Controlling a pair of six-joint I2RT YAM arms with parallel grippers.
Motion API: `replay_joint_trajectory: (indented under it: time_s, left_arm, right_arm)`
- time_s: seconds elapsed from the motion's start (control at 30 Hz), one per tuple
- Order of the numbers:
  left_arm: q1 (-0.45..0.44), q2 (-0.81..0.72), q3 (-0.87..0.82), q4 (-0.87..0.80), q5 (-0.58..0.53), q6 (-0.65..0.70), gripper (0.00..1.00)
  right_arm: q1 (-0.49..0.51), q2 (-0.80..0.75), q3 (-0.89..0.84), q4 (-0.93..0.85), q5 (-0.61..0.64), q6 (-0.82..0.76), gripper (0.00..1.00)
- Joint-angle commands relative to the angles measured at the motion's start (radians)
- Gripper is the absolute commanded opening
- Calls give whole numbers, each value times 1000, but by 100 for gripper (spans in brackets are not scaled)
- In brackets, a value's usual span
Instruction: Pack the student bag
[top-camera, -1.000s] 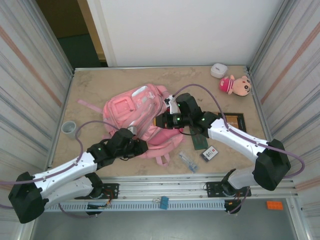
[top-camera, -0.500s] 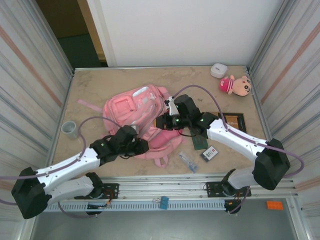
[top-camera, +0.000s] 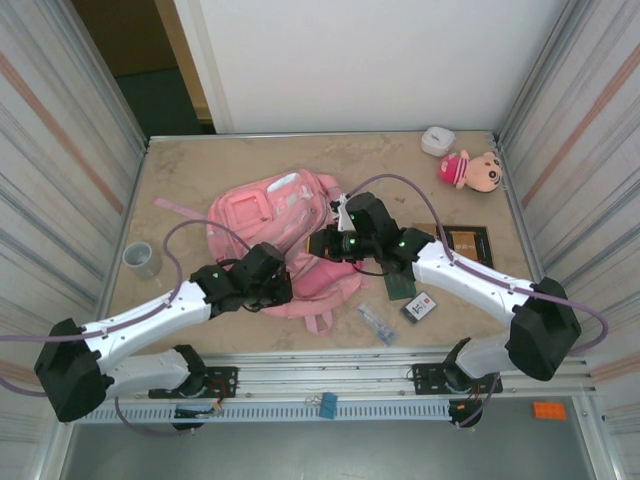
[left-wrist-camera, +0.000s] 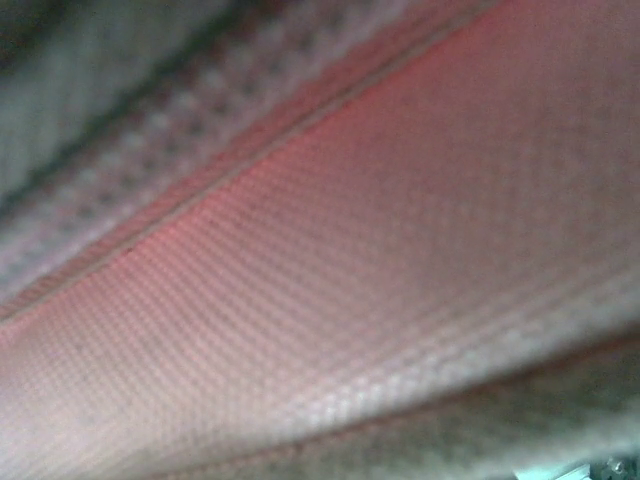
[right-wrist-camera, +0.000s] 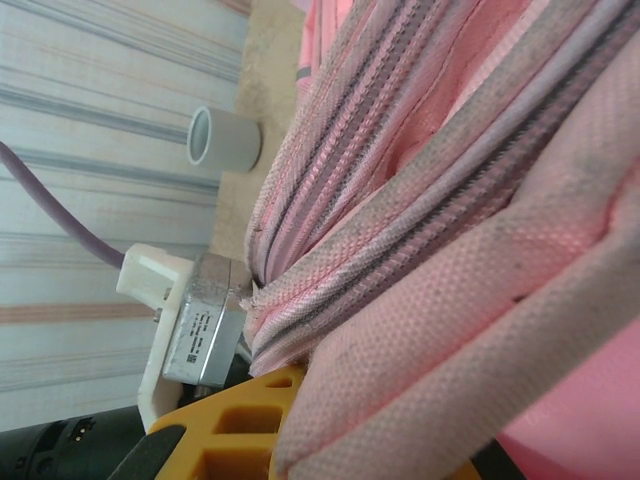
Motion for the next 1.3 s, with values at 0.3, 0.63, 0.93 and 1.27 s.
replay_joint_trajectory:
  time_s: [0.3,0.63,0.93,1.27]
  left_arm:
    - [9,-206,-209,213,5,-95,8]
    - [-13,-253,-228,228,10,-73,52]
    - [-51,-155,-214,123,-55,-65,52]
    - [-48,-174,-250,144,-161,-92,52]
  right_arm:
    - [-71,-101,-89,96,-105,-17,7]
    - [-98,-106,17,155,-129,60,4]
    - [-139,-56,161,204,-144,131,0]
    - [-164,2,291,201,-132,172,0]
